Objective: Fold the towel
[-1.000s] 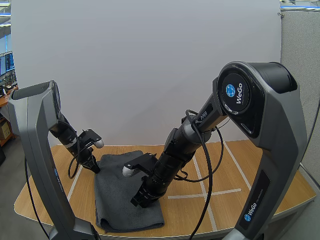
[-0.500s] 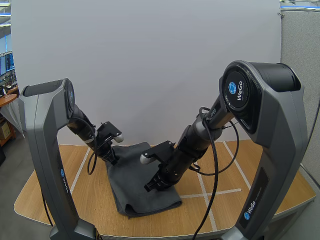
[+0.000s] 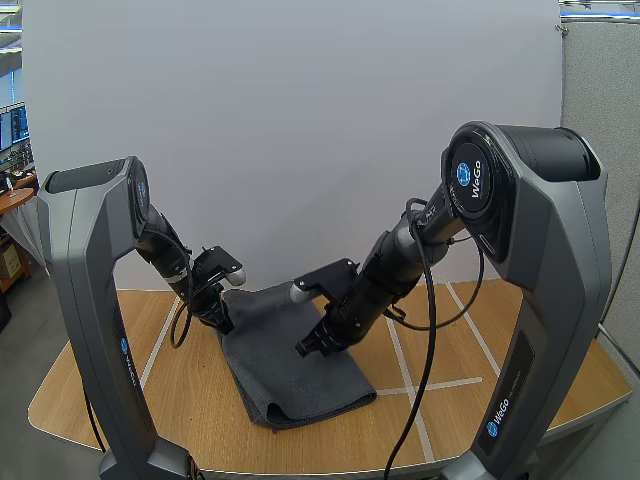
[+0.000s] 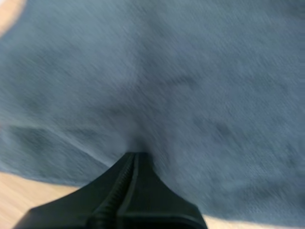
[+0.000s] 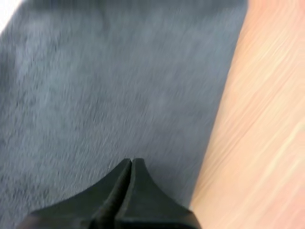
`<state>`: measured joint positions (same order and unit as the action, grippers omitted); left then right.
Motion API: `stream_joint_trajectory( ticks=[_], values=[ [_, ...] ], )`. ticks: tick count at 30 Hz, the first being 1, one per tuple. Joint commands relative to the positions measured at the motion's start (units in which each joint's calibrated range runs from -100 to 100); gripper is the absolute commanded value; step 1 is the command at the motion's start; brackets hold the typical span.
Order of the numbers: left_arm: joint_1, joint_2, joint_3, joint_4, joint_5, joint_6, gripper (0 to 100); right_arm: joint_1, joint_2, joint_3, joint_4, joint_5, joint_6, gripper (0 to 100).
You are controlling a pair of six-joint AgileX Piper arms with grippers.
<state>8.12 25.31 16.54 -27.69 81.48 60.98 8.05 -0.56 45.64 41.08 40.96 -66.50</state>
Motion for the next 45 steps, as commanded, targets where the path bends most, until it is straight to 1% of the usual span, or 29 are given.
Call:
stream_joint_trajectory(
  ticks=[1,4,7,12,15,18,21,24,28,31,34,35,37,38,41,43,45],
  values=[
    [0.00,-0.6,-0.2,1.8,4.5,-1.3,0,-0.2,-0.2,-1.0,-0.2,5.5,1.1,0],
    [0.07,-0.7,-0.2,-0.2,3.3,-0.8,0,-0.2,-0.2,-1.1,0.2,15.6,1.1,0],
    [0.07,-1.9,-0.5,-3.8,3.3,1.4,0,-0.2,-0.2,-1.1,0.8,24.6,1.3,0],
    [0.07,-5.3,-2.0,-9.2,3.1,4.0,0,-0.2,-1.7,-1.1,3.8,35.7,1.3,0],
    [-0.01,-5.8,-3.6,-10.2,2.1,4.4,0,-0.2,-2.8,-0.5,4.9,39.7,1.3,0],
    [-0.15,-5.3,-3.8,-10.2,-3.0,5.3,0,-0.2,-3.2,1.2,5.3,39.7,1.1,0],
    [-0.15,-3.6,-3.8,-11.2,-3.9,8.1,0,-0.2,-3.2,2.2,5.4,39.7,0.9,0],
    [-0.89,-1.4,-3.8,-11.6,-8.3,9.3,0,-0.2,-3.2,2.4,5.4,39.5,0.9,0],
    [-2.64,1.3,-4.9,-11.4,-8.4,10.2,0,-0.2,-3.2,3.8,5.5,39.5,0.9,0],
    [-4.51,3.6,-5.7,-11.3,-11.2,10.2,0,-0.2,-3.2,5.0,5.4,39.5,0.5,0],
    [-5.46,5.1,-6.3,-11.0,-12.0,10.0,0,-0.2,-3.2,5.8,4.2,38.3,0.5,0],
    [-5.78,5.9,-6.4,-10.7,-13.2,10.0,0,-0.2,-3.2,6.2,3.1,35.9,0.5,0],
    [-5.81,6.5,-6.4,-10.6,-13.5,9.7,0,-0.2,-3.2,6.5,1.8,32.3,0.6,0],
    [-5.81,6.6,-6.4,-9.3,-13.5,8.8,0,-0.2,-3.2,6.6,1.3,30.7,0.7,0],
    [-5.73,6.6,-6.4,-3.0,-12.6,4.9,0,-0.2,-3.2,6.6,-0.1,25.3,0.9,0],
    [-5.35,6.6,-6.4,-0.4,-10.8,3.2,0,-0.2,-3.2,6.6,-0.8,21.5,0.9,0],
    [-4.40,6.6,-6.4,0.8,-7.2,2.4,0,-0.2,-3.2,6.6,-1.6,17.2,0.9,0]
  ],
)
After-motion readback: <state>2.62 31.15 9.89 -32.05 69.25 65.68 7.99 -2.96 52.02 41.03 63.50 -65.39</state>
